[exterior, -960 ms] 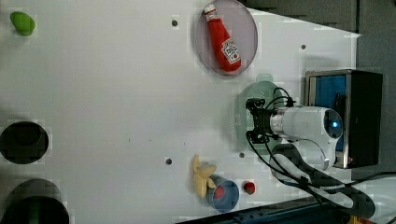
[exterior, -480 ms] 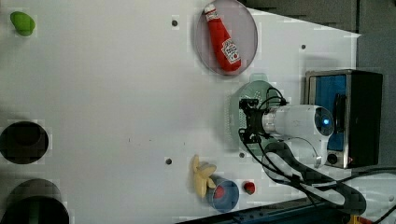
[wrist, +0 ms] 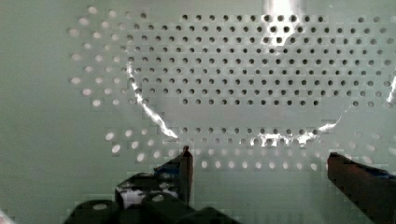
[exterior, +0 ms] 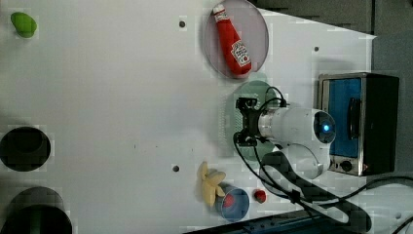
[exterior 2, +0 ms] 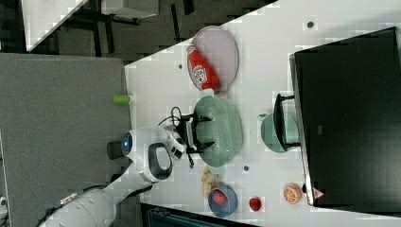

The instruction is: Drag strainer right to left.

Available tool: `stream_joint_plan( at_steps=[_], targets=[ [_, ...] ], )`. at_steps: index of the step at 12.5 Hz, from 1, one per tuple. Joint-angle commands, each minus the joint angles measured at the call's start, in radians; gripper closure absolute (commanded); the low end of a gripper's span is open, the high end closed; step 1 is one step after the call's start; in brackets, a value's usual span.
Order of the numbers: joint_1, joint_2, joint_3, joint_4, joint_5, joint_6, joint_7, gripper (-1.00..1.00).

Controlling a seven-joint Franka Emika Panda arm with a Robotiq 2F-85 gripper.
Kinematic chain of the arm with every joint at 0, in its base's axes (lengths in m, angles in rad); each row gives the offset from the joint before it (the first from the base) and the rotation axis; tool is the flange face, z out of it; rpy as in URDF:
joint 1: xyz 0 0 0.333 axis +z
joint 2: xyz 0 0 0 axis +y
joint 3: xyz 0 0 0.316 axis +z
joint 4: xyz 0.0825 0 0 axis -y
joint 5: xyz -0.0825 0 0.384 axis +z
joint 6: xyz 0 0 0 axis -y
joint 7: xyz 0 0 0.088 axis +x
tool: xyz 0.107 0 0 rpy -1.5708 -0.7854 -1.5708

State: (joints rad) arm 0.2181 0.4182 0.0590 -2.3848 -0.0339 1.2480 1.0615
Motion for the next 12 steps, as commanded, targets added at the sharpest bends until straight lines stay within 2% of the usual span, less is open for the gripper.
stream_joint_plan(
  at_steps=[1,5,12],
  targets=[
    [0.09,0.002,0.004,0.009,-0.005,-0.011,0.085,-1.0],
    [0.149,0.039,0.006,0.073,0.066,-0.043,0.086,-1.0],
    [0.268,0.125,0.013,0.258,0.192,-0.18,0.087,-1.0]
  ],
)
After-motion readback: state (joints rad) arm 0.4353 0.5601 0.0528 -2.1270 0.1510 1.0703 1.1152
